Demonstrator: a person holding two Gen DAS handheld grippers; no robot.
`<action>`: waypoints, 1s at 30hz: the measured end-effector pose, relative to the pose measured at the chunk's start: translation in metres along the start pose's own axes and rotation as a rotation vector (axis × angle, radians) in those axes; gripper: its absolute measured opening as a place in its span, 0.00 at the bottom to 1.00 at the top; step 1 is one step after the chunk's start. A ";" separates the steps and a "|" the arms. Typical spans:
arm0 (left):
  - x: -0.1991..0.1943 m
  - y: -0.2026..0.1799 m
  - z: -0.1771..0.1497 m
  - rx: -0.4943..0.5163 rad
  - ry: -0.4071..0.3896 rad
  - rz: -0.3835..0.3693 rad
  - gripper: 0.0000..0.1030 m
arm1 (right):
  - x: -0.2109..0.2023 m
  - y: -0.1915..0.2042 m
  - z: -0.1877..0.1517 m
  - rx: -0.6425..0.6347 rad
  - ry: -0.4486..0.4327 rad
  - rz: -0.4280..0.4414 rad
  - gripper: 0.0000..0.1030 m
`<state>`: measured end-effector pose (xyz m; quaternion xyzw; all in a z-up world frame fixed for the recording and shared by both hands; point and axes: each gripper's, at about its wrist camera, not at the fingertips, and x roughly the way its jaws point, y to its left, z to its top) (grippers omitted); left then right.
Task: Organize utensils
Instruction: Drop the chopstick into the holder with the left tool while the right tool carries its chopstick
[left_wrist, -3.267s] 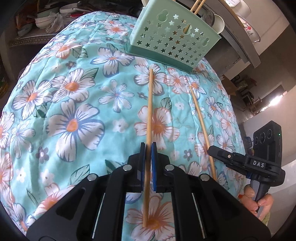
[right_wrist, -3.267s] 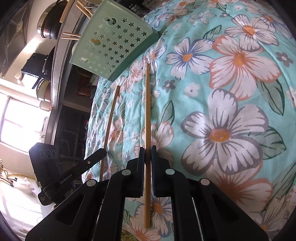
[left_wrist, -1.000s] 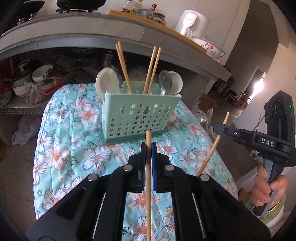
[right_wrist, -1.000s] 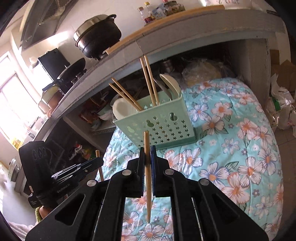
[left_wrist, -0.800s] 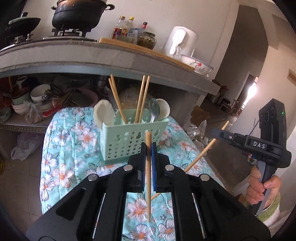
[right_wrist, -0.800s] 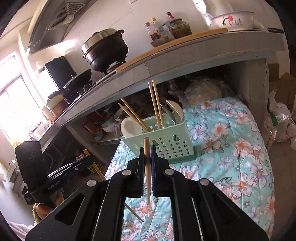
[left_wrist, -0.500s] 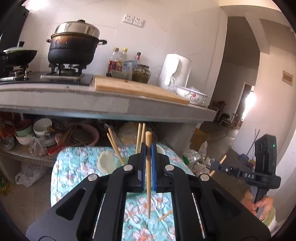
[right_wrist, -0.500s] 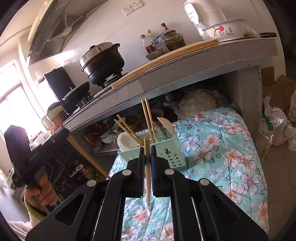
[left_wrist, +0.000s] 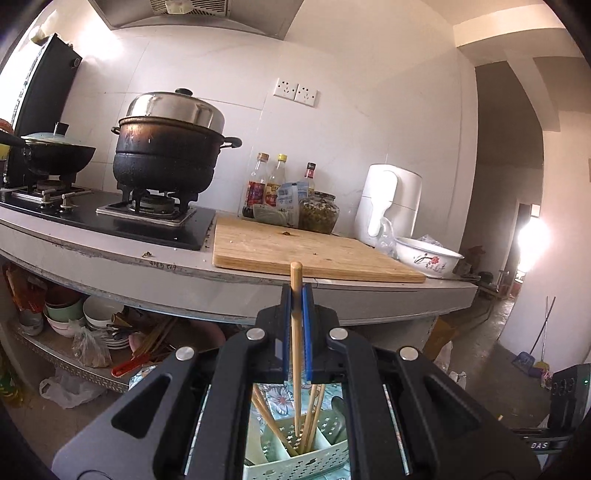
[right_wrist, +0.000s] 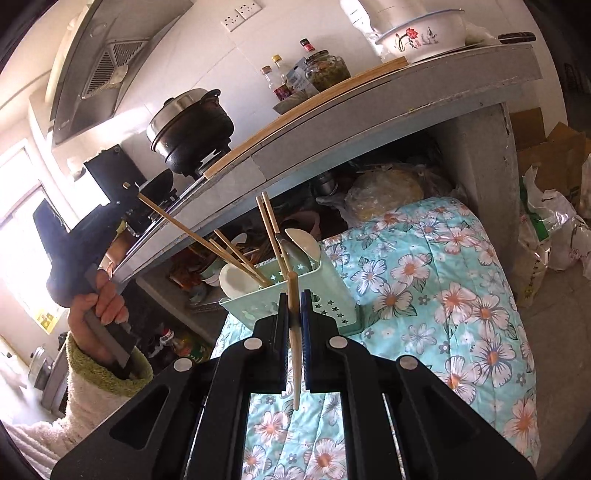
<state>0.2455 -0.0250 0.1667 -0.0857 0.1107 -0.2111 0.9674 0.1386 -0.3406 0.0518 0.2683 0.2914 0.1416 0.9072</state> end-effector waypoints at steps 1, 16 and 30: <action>0.006 0.001 -0.004 0.005 0.006 0.008 0.05 | 0.001 -0.002 0.000 0.003 0.004 0.000 0.06; 0.061 0.020 -0.063 -0.087 0.211 -0.034 0.09 | 0.017 -0.018 -0.002 0.026 0.042 0.001 0.06; 0.016 0.015 -0.066 -0.042 0.155 -0.027 0.61 | 0.014 -0.002 0.007 -0.021 0.019 -0.001 0.06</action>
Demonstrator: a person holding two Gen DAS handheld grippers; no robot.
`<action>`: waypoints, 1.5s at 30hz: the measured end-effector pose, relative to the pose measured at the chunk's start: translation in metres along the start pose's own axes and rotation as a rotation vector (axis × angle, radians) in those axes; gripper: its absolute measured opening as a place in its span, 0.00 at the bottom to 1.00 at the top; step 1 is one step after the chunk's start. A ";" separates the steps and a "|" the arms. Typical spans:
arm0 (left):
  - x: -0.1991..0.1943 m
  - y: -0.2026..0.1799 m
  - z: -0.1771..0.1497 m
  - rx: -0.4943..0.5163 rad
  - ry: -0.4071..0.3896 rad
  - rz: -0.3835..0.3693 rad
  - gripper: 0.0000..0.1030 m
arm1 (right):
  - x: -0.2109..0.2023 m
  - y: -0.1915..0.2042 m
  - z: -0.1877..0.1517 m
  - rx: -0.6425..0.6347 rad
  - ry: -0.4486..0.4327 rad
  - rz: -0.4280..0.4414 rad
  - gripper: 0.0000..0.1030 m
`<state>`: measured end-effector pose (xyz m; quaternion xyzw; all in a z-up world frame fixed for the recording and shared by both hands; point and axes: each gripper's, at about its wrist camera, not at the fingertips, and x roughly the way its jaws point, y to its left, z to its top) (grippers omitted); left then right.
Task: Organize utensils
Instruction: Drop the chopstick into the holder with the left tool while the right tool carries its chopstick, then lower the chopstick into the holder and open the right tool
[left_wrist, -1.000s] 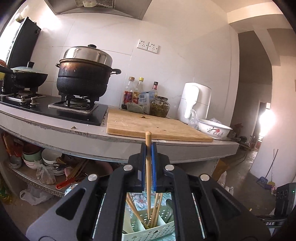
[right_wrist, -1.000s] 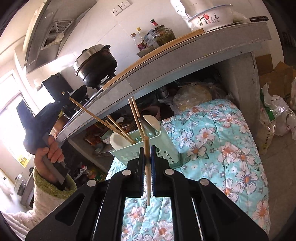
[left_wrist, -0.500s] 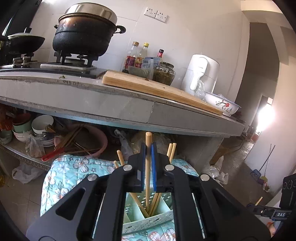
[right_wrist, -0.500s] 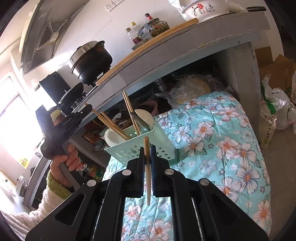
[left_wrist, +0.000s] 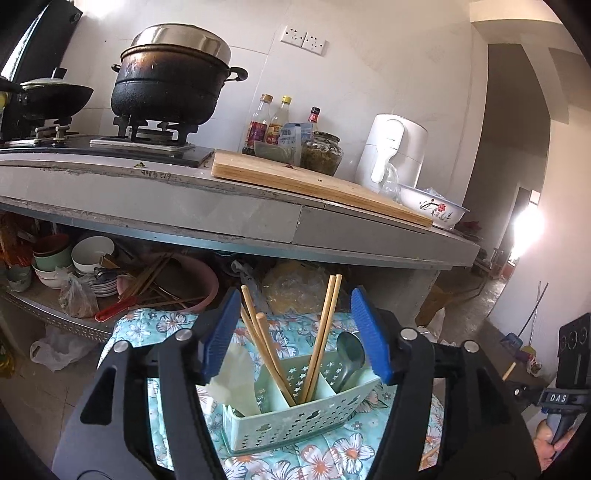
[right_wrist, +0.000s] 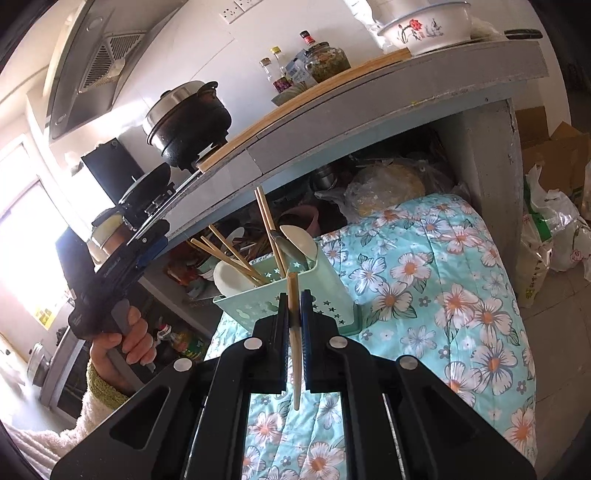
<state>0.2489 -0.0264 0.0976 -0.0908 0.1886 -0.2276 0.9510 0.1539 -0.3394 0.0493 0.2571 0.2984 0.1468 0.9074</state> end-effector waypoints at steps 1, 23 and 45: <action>-0.005 -0.001 -0.003 0.011 -0.002 0.008 0.63 | -0.002 0.004 0.003 -0.012 -0.009 0.000 0.06; -0.053 0.045 -0.091 -0.026 0.175 0.174 0.84 | -0.006 0.084 0.099 -0.182 -0.215 0.061 0.06; -0.059 0.070 -0.101 -0.078 0.186 0.234 0.88 | 0.125 0.095 0.091 -0.287 -0.059 -0.075 0.06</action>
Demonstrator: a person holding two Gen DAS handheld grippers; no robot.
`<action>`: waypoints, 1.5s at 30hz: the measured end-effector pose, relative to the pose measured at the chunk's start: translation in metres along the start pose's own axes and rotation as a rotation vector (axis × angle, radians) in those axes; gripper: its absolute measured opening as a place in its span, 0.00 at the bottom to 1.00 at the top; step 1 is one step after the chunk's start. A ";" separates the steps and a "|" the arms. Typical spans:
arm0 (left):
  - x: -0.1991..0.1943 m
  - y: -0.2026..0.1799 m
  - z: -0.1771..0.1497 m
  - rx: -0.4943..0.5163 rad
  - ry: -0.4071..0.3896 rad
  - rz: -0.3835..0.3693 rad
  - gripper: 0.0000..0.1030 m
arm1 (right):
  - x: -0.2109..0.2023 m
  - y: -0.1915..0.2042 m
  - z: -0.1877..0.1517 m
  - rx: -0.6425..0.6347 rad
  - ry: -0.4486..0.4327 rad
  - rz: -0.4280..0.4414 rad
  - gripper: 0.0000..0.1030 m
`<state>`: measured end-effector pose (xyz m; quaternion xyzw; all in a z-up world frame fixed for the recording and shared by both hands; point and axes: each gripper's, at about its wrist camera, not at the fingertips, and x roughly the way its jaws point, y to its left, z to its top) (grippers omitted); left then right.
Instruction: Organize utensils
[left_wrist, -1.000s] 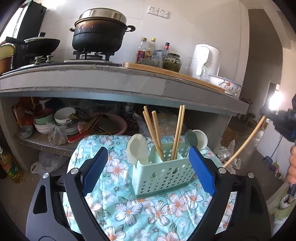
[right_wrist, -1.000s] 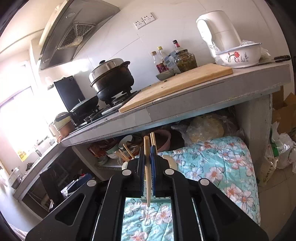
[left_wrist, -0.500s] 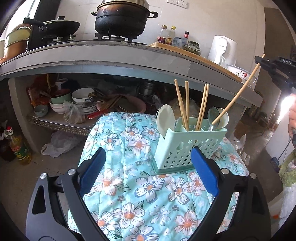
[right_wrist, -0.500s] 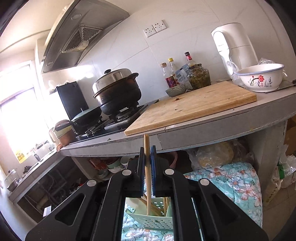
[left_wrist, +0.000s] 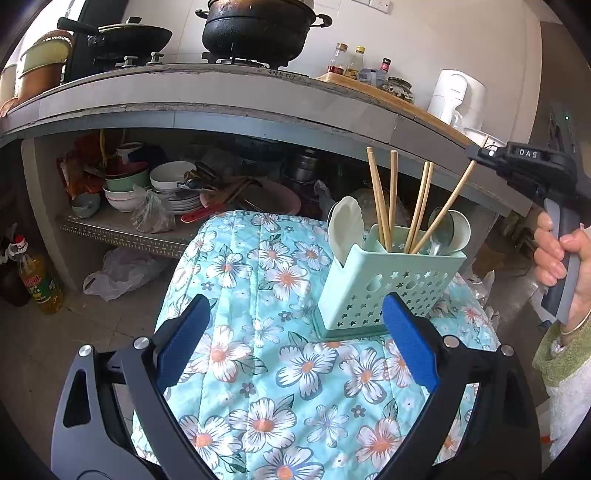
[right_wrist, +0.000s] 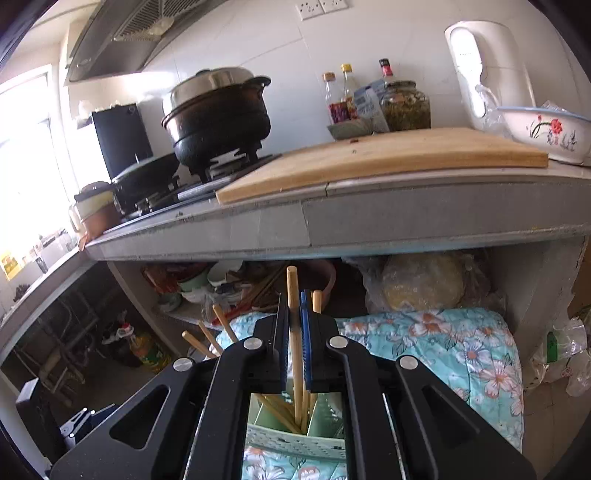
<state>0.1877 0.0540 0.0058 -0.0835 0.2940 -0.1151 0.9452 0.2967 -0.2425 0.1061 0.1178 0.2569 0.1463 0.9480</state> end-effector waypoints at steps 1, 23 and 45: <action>0.000 0.000 0.000 -0.001 0.001 0.001 0.88 | 0.003 0.001 -0.004 -0.008 0.010 -0.009 0.07; -0.025 -0.029 -0.007 -0.018 -0.024 0.073 0.92 | -0.095 -0.002 -0.082 0.003 0.003 -0.067 0.69; -0.094 -0.096 -0.045 0.069 -0.001 0.230 0.92 | -0.178 0.039 -0.199 -0.081 0.054 -0.262 0.94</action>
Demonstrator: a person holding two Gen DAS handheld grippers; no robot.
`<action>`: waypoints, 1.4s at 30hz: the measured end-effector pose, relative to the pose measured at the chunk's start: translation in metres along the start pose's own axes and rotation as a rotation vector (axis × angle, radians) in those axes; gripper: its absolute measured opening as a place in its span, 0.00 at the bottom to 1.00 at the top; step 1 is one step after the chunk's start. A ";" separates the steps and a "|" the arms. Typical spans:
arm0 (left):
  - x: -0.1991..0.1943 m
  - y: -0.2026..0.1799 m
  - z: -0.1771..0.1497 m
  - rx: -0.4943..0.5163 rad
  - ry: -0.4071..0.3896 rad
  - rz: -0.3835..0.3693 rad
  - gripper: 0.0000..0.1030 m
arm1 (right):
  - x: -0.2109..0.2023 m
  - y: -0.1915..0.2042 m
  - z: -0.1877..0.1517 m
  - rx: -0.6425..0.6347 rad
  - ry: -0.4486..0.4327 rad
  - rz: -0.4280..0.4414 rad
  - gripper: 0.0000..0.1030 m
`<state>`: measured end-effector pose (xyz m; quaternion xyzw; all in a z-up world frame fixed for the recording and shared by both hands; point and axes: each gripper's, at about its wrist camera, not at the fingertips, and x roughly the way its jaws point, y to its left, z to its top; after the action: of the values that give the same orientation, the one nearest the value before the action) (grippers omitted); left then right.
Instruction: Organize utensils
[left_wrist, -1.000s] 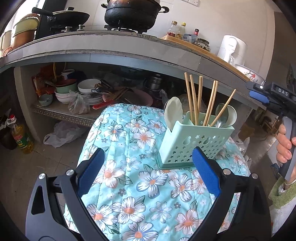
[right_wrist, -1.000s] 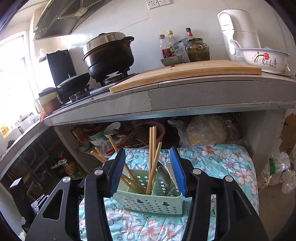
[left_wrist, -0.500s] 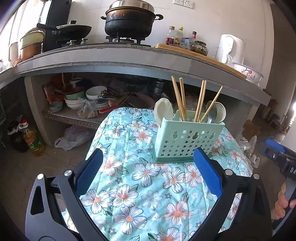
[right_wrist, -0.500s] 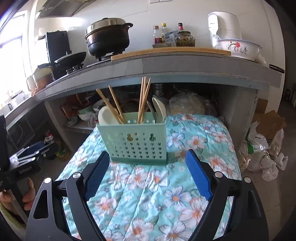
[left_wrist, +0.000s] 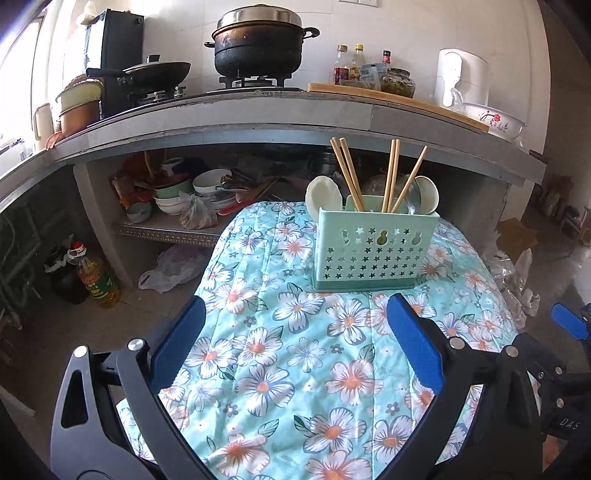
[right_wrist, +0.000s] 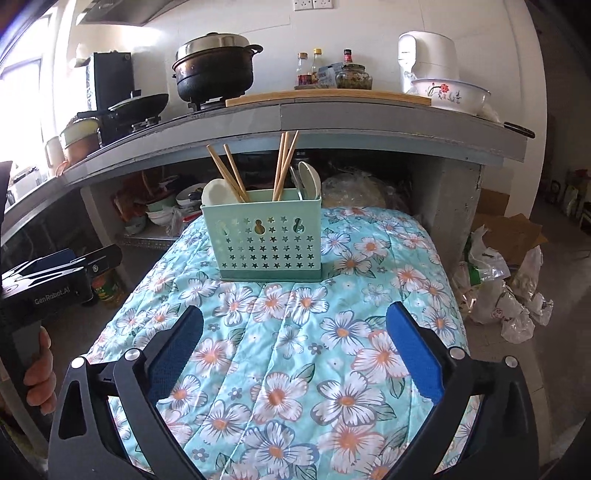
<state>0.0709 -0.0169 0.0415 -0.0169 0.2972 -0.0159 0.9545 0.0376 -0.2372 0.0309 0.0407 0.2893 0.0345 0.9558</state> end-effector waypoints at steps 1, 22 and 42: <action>-0.004 -0.002 -0.001 -0.002 -0.003 0.000 0.92 | -0.005 -0.002 0.000 0.006 -0.006 -0.018 0.94; -0.053 -0.024 -0.010 0.047 -0.077 0.019 0.92 | -0.057 -0.008 0.001 0.045 -0.080 -0.152 0.94; -0.039 0.001 -0.014 0.002 -0.025 0.081 0.92 | -0.050 0.002 0.001 0.001 -0.056 -0.173 0.94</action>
<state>0.0309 -0.0146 0.0519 -0.0042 0.2856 0.0229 0.9581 -0.0036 -0.2399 0.0594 0.0170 0.2650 -0.0494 0.9628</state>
